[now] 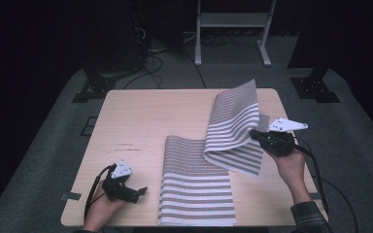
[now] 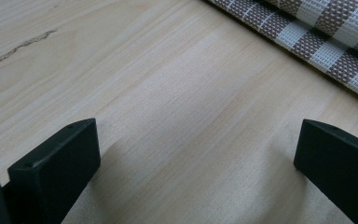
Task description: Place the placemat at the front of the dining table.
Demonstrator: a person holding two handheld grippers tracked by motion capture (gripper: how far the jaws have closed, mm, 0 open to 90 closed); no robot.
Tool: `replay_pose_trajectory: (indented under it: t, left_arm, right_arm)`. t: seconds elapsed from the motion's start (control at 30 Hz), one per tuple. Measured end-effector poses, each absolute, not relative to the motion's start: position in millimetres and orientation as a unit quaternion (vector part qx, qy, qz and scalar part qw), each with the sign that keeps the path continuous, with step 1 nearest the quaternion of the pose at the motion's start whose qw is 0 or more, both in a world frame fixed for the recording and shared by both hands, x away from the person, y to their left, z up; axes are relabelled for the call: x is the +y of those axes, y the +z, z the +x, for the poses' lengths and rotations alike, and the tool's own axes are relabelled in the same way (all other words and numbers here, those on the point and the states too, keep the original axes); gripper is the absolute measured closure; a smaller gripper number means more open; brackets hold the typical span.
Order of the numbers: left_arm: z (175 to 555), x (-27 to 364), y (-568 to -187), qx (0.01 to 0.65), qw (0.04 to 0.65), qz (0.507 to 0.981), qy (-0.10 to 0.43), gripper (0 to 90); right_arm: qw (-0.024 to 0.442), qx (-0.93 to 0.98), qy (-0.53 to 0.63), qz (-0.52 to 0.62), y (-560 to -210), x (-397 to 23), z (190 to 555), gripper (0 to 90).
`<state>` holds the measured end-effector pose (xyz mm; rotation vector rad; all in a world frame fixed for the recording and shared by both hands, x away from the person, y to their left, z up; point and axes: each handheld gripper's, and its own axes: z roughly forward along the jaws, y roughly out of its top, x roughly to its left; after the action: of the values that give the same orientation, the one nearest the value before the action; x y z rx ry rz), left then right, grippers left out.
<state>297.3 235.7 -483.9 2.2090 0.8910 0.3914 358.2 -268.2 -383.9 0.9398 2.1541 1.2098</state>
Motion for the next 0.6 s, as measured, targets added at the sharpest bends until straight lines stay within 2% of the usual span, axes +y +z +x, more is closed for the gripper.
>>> replay_pose_trajectory:
  t: [0.27,0.3,0.33,0.6]
  left_arm:
    - [297,233,-483,0.345,0.360,0.855,0.144,0.2]
    - [298,232,-481,0.347,0.362,0.854,0.137,2.2]
    - [299,230,-478,0.348,0.368,0.852,0.131,4.4]
    - [302,213,-449,0.328,0.437,0.829,0.121,5.0]
  right_arm:
    - [0.233,0.802,0.444,0.324,-386,-249,360,87.6]
    - [0.230,0.803,0.446,0.322,-386,-248,360,87.5]
    - [0.228,0.804,0.446,0.320,-386,-246,360,87.6]
    - [0.217,0.813,0.450,0.299,-384,-231,359,87.7]
